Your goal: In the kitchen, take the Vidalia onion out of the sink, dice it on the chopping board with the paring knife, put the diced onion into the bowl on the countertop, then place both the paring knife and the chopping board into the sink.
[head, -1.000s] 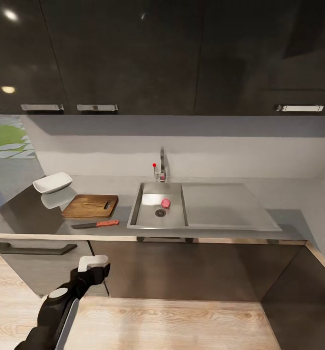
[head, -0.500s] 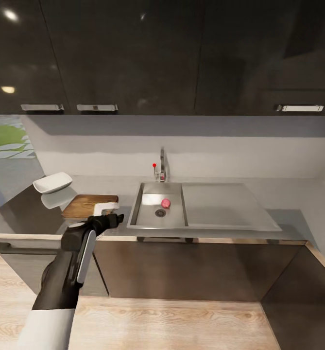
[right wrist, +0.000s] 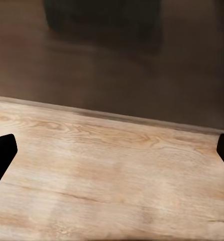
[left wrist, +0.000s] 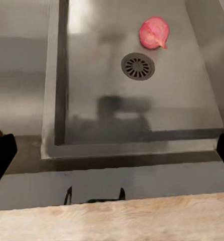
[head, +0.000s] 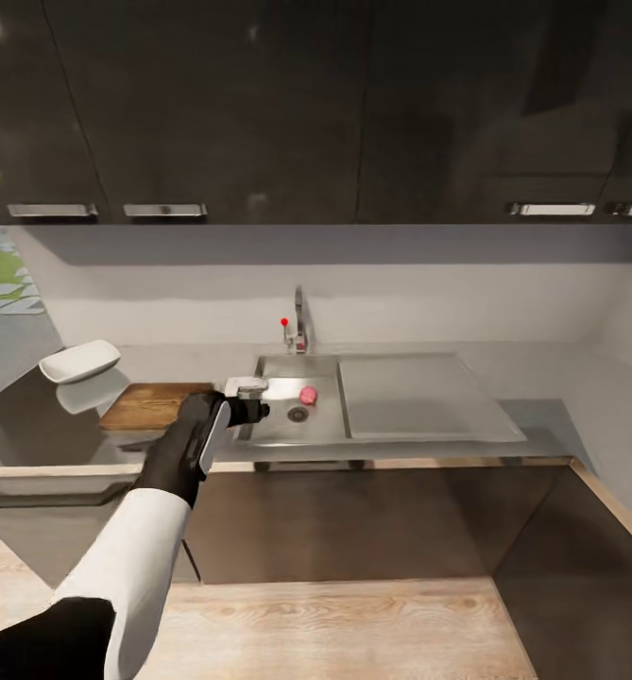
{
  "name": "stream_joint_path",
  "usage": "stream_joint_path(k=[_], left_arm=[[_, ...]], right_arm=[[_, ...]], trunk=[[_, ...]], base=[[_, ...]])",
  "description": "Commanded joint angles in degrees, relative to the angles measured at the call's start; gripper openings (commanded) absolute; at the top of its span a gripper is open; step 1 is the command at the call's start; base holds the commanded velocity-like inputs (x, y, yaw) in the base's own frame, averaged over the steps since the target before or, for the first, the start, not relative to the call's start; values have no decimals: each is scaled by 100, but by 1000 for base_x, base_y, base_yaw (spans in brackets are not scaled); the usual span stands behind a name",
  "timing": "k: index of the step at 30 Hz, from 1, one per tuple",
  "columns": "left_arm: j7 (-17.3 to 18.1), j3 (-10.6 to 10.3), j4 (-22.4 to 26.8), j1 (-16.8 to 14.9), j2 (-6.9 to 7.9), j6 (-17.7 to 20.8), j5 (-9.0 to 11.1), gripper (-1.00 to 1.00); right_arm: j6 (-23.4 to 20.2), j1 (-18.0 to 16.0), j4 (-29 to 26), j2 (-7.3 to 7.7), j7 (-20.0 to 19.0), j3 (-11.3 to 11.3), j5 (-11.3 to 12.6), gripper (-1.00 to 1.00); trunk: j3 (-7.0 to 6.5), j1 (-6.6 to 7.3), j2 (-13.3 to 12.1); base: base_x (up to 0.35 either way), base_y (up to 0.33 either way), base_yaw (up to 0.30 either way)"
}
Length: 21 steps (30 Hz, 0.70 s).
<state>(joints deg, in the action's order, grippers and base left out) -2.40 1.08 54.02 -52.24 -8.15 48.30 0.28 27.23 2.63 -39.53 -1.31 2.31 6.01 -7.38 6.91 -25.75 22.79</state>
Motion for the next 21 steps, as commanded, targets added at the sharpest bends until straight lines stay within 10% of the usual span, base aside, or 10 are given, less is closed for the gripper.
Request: stream_joint_path(k=[1,21], left_arm=[[-40,-17,-142,-71,-14,-6,-1,100],[-80,-205,-404,-141,84,-101,-18,100]], right_arm=[[2,0,-7,-1,24,-4,-53,100],[36,0,199,54,-6,5,-52,100]], trunk=[[10,-3,13],[-9,-3,13]], base=[[0,0,-260],[2,0,-131]])
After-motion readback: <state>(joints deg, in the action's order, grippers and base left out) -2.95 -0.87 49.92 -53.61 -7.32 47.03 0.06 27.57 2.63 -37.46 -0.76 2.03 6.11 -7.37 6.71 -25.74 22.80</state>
